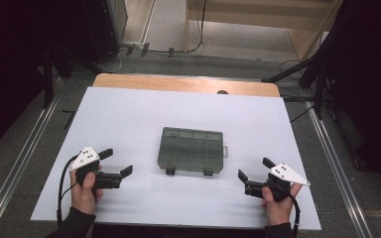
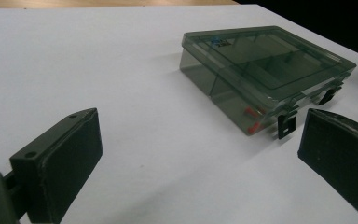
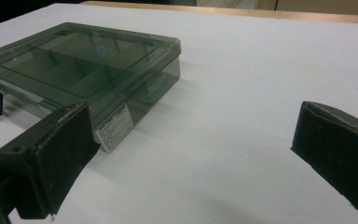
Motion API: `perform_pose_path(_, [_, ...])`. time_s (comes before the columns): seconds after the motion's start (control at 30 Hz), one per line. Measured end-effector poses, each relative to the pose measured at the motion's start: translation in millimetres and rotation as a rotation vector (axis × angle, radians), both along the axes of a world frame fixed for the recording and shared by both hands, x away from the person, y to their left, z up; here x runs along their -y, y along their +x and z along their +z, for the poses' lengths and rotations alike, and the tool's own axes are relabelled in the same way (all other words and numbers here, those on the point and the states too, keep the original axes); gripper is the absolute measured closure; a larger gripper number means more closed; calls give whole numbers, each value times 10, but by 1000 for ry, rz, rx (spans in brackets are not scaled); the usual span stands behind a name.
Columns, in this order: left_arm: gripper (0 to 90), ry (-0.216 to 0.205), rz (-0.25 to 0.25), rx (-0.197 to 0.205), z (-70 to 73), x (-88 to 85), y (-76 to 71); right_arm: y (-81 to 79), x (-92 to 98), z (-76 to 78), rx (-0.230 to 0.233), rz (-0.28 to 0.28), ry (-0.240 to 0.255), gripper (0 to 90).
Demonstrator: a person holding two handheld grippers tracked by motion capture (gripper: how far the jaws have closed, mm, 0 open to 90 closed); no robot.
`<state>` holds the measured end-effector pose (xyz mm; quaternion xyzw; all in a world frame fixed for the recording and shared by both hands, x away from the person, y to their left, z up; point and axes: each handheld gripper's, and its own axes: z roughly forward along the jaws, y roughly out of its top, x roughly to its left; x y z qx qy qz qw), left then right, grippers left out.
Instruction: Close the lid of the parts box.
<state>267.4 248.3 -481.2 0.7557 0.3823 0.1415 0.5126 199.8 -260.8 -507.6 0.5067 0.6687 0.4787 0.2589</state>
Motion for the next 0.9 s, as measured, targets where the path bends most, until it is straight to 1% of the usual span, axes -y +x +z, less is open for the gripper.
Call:
perform_pose_path(0.07, [0, 4, 7, 4, -1, -36, -5, -13, 25, 3, 1, -4, -1, 0])
perform_pose_path(0.13, [0, 9, 10, 1, -5, -72, -14, -21, 45, 3, 4, -10, 1, 0])
perform_pose_path(0.23, [0, 12, 22, 3, -8, -118, -29, -38, 69, 2, -6, -14, 1, 0])
perform_pose_path(0.27, [0, 12, 21, 4, -7, -131, -32, -42, 79, 0, -5, -14, -6, 0])
perform_pose_path(0.43, [0, 33, 30, 10, -6, -203, -62, -58, 105, -2, -6, -22, -11, 0])
perform_pose_path(0.6, [0, 32, 44, 15, 4, -282, -84, -77, 136, -5, -2, -25, -24, 0])
perform_pose_path(0.77, [0, 28, 56, 12, -2, -334, -105, -111, 171, -8, -2, -31, -27, 0])
perform_pose_path(0.9, [0, 44, 61, 21, 5, -364, -138, -141, 222, -3, -5, -46, -21, 0])
